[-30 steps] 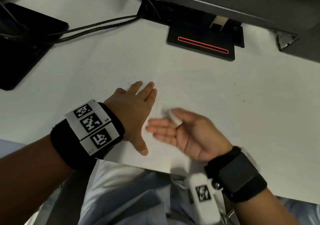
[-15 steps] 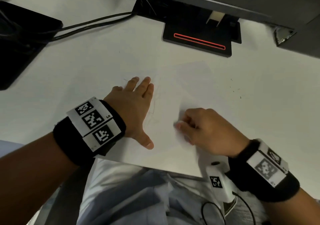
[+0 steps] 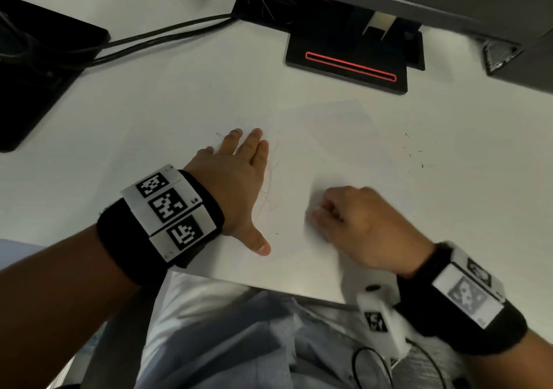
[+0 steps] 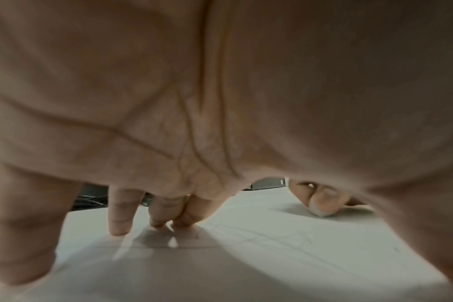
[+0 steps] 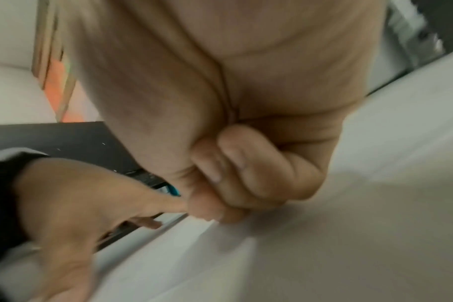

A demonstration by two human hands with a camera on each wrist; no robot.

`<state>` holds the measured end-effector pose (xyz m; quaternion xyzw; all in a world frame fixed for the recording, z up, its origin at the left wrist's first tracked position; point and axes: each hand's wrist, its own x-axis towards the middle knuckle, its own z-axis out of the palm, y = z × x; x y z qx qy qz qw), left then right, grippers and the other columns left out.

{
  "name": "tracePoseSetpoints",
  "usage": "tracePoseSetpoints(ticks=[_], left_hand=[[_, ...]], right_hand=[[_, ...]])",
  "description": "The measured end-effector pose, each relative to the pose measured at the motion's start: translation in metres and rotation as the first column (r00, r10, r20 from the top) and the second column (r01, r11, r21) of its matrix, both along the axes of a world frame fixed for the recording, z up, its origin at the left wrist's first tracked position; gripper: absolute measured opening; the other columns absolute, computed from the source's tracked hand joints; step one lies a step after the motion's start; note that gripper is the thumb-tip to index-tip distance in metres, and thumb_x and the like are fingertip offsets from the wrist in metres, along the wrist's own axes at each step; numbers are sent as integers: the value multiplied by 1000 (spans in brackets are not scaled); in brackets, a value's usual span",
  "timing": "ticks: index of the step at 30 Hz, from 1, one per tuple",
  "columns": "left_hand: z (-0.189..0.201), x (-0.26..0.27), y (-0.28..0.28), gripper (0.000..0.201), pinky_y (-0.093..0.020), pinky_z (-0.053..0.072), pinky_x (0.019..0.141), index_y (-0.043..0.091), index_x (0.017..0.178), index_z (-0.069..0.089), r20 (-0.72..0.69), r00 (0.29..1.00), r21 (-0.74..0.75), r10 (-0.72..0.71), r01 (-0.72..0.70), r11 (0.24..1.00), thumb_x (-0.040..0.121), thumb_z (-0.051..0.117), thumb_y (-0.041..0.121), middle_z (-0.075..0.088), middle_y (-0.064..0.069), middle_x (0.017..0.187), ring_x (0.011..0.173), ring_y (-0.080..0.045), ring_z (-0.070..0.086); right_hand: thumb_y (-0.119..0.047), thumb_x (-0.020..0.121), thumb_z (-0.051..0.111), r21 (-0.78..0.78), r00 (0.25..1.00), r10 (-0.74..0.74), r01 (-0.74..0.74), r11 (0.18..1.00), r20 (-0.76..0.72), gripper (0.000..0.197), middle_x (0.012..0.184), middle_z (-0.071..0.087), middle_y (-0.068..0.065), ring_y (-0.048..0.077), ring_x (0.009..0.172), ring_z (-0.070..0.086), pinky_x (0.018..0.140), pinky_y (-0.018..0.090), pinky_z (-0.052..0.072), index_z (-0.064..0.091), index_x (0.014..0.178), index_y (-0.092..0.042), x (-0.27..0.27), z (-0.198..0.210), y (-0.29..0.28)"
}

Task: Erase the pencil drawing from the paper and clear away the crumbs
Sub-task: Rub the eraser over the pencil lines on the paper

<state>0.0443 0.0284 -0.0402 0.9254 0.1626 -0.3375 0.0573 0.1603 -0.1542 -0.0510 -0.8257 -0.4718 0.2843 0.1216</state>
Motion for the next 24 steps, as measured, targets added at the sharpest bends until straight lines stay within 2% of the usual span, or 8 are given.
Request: tracePoseSetpoints(ticks=[3,6,8,10,13,18,21,24], left_hand=[[0,0,0,157,-51,16,121,8,152,-24,-2,1000,-8,3,-3,1000,52,68,87,-32,-8,160,150,-30,-18],[-1,1,-1,157,-51,17,121,8,153,-22,10,1000,-6,5,-5,1000,52,68,87,-30,-8,160,150,-31,-18],[0,0,-2,156,-50,17,121,8,153,-22,15,1000,-5,8,-8,1000,53,68,86,-29,-8,161,151,-31,-17],[0,0,-2,155,-50,17,121,9,153,-22,15,1000,-4,8,-8,1000,53,68,87,-30,-7,161,151,-30,-17],[-1,0,-1,155,-50,17,120,8,152,-23,10,1000,6,6,-6,1000,54,66,88,-30,-9,160,151,-31,-17],[-2,-1,-1,156,-50,19,119,8,154,-20,37,999,5,3,-3,1000,52,66,88,-28,-8,161,151,-31,-16],[-1,-2,-1,155,-50,18,119,8,153,-21,27,1000,9,7,-7,1000,53,66,89,-30,-8,161,151,-30,-16],[-2,0,-2,157,-51,20,118,7,153,-21,25,1000,18,6,-6,1000,52,66,89,-29,-9,161,151,-32,-15]], right_hand=[[-30,99,53,41,998,-61,60,997,21,31,61,56,-2,19,58,52,54,30,34,57,74,-12,8,3,3],[-40,100,51,48,994,82,-78,996,-72,33,60,56,-4,11,56,51,55,28,40,56,75,-19,-26,3,7],[-41,100,51,23,989,119,-117,993,-87,32,61,54,-6,9,56,48,56,27,39,56,76,-19,-32,0,7],[-38,100,50,-2,998,53,-53,999,-36,31,63,54,-6,11,58,48,58,28,36,57,78,-17,-17,-4,6],[-34,99,50,15,994,-87,86,996,70,27,71,57,2,21,65,50,56,31,34,53,79,-16,-2,-3,3],[-43,99,48,22,992,114,-113,993,-45,28,76,59,0,17,66,55,61,36,47,57,86,-21,-48,-5,9],[-42,99,50,-3,1000,8,-8,1000,-1,29,67,53,-4,14,61,48,57,29,36,52,78,-22,-25,-6,9],[-36,99,50,2,992,-94,94,996,82,28,70,51,-1,18,66,45,52,27,27,47,76,-21,-10,-2,9]])
